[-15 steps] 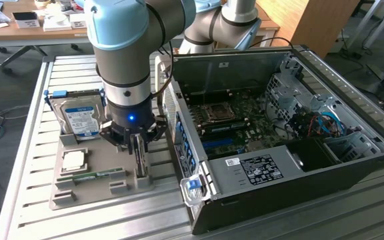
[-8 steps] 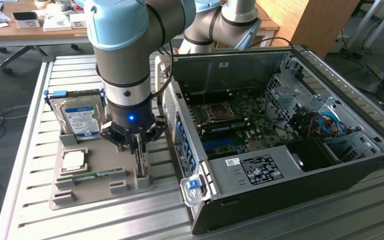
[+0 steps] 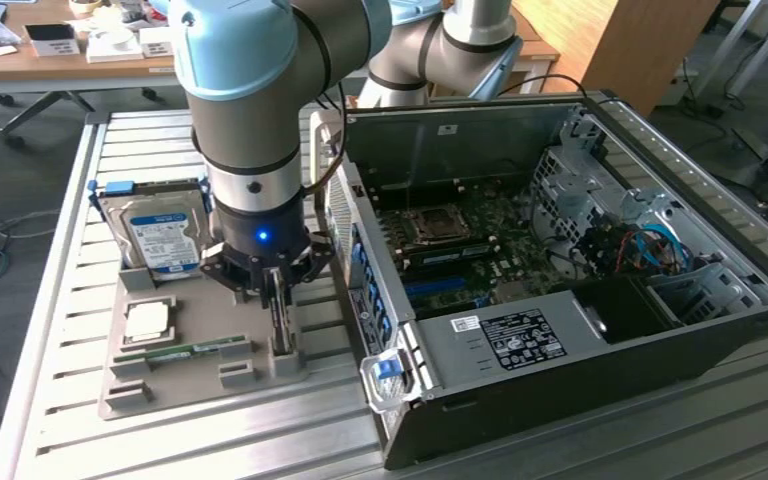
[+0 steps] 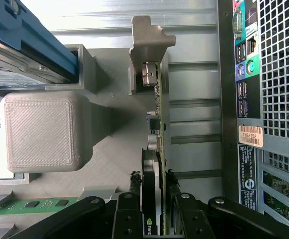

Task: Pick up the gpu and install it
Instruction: 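Pick up the gpu and move the gpu toward the slot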

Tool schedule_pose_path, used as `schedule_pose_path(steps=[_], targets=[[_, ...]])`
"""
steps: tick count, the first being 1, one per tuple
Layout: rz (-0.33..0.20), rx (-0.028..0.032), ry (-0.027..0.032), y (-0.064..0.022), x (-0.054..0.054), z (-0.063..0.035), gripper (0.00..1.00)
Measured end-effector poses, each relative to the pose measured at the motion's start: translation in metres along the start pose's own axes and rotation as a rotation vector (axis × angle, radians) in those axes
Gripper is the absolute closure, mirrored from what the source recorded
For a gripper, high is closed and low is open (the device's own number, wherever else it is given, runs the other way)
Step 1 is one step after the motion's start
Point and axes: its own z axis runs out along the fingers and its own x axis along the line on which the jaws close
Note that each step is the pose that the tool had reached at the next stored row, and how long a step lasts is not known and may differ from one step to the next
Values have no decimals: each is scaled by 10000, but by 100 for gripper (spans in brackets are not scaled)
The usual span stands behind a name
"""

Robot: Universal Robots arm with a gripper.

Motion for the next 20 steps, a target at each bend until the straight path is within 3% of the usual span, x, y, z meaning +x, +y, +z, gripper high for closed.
schedule_pose_path(steps=[2, 4, 16, 20], targets=[[0, 0, 1, 0, 0, 0, 67], [0, 0, 1, 0, 0, 0, 73], [-12, 0, 0, 0, 0, 0, 73], [-247, -6, 11, 0, 1, 0, 73]])
